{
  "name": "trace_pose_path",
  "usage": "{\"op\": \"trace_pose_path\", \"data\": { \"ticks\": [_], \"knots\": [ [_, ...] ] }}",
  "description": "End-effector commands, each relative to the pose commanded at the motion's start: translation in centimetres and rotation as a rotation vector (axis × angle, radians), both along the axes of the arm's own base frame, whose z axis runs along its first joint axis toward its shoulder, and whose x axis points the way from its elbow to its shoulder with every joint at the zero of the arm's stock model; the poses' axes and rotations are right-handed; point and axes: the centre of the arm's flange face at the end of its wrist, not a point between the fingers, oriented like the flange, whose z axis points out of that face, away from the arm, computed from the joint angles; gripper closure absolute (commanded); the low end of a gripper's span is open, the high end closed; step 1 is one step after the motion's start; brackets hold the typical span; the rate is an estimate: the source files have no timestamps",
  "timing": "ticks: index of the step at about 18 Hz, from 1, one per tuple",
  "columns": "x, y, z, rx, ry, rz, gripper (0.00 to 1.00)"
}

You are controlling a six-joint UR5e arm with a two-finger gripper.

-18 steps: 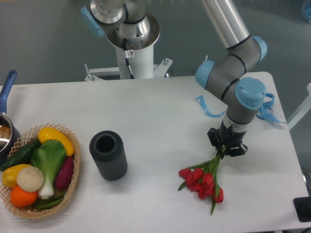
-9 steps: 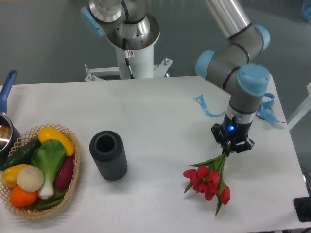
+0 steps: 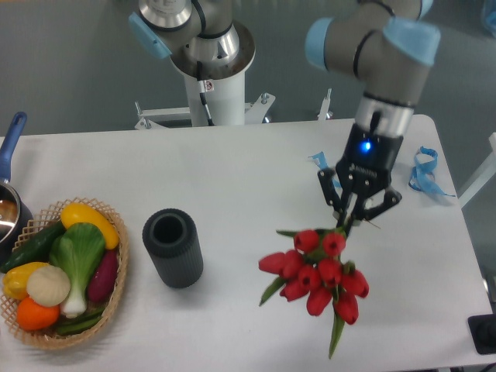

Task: Pick up the flowers from the table
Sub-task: 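Lift the grasped red tulips up off the table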

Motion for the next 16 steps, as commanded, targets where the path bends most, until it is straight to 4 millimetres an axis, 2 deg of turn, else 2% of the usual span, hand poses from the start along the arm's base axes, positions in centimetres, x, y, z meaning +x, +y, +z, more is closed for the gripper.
{"op": "trace_pose_path", "data": {
  "ticks": [2,4,6,14,16],
  "knots": [
    [0.4,-0.6,0.7,0.055,-0.032,-0.006,0.97],
    [0.2,-1.3,-0.1,0.068,-0.056,-0.001,0.97],
    [0.2,-1.2,0.5,0.089,-0.057,-0.008,0.97],
    [-0.7,-2.3,0.3,0.096,-0.059,0.01,0.97],
    [-0.9,-2.3,0.9,0.1,-0.047,0.011,0.97]
  ]
}}
